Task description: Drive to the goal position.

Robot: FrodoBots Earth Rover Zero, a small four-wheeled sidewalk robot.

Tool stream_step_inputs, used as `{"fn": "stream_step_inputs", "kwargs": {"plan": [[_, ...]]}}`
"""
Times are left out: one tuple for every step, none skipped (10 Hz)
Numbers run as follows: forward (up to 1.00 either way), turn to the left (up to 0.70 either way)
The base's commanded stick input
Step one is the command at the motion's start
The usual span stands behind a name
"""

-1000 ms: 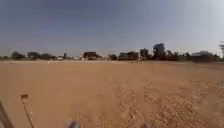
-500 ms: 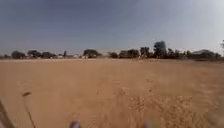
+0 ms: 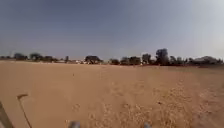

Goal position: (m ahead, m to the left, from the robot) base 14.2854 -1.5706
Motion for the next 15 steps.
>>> {"fn": "stream_step_inputs", "kwargs": {"plan": [[0.70,0.00],[0.70,0.00],[0.70,0.00],[0.70,0.00],[0.70,0.00],[0.70,0.00],[0.70,0.00],[0.70,0.00],[0.70,0.00],[0.70,0.00],[0.70,0.00],[0.70,0.00],[0.70,0.00],[0.70,0.00],[0.70,0.00]]}}
